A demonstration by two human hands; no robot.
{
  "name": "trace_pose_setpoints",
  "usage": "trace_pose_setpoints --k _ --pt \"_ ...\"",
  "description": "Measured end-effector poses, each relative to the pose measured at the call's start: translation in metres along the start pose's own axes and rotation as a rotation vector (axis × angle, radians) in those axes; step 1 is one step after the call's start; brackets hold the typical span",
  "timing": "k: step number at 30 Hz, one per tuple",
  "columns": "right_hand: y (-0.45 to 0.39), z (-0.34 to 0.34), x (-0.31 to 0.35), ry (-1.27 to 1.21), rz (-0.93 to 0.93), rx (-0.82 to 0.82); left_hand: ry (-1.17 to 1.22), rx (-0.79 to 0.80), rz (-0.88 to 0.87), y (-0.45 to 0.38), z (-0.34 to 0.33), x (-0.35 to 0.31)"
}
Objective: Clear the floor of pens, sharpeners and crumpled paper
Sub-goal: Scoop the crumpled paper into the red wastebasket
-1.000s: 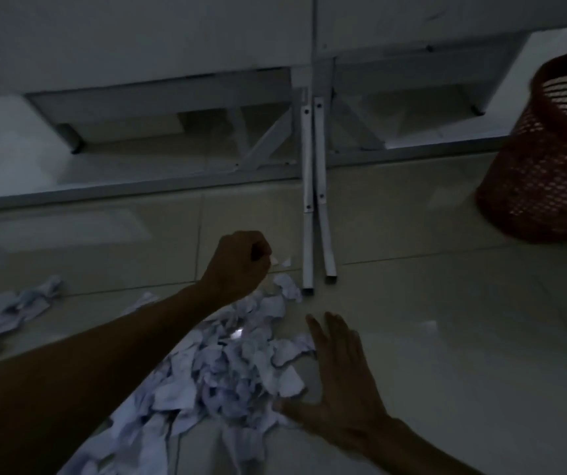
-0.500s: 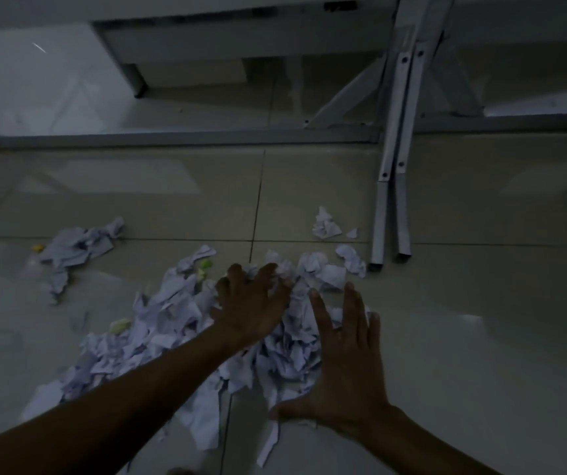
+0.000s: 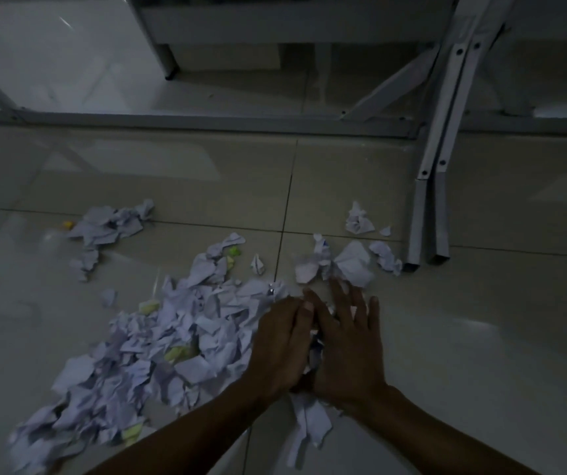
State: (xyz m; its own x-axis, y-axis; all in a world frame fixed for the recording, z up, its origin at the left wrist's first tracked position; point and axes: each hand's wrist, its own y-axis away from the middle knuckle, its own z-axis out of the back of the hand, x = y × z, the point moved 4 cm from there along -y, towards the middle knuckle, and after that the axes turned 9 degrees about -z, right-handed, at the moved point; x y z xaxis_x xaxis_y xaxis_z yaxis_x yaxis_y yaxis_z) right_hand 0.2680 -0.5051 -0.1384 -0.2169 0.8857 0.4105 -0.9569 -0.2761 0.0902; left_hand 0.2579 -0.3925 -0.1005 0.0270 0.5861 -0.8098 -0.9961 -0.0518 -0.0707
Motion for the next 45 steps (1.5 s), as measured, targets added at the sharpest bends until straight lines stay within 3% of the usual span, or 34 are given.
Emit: trace_pose_setpoints --k 5,10,15,20,27,32,36,40,45 --pt "0.002 -0.003 0.005 -0.11 0.064 -0.09 0.098 -0.098 0.095 -0.002 0.013 0.003" --pt "0.003 -0.005 0.007 -0.117 0.138 -0.178 0.024 -0.193 0.001 0.004 0.018 0.008" --pt "0.003 -0.005 0.012 -0.133 0.182 -0.268 -0.138 -0.059 -0.169 0.015 0.018 0.003" --pt "-0.001 -0.004 0.016 -0.14 0.274 -0.25 -0.423 0.019 -0.278 0.022 0.034 0.003" --pt "-0.002 -0.004 0.017 -0.166 0.348 -0.22 -0.468 0.3 -0.459 0.014 0.117 -0.015" --pt "-0.001 0.013 0.017 -0.353 0.33 -0.236 -0.548 0.438 -0.213 0.018 0.17 0.008" --pt "-0.001 0.013 0.021 -0.37 0.304 -0.204 -0.532 0.472 0.064 0.032 0.16 0.047" --pt "-0.002 0.01 0.02 -0.33 0.256 -0.184 -0.529 0.518 0.06 0.026 0.104 0.064" --pt "-0.005 -0.003 0.021 -0.218 0.201 -0.134 -0.566 0.332 -0.12 0.022 0.055 0.056"
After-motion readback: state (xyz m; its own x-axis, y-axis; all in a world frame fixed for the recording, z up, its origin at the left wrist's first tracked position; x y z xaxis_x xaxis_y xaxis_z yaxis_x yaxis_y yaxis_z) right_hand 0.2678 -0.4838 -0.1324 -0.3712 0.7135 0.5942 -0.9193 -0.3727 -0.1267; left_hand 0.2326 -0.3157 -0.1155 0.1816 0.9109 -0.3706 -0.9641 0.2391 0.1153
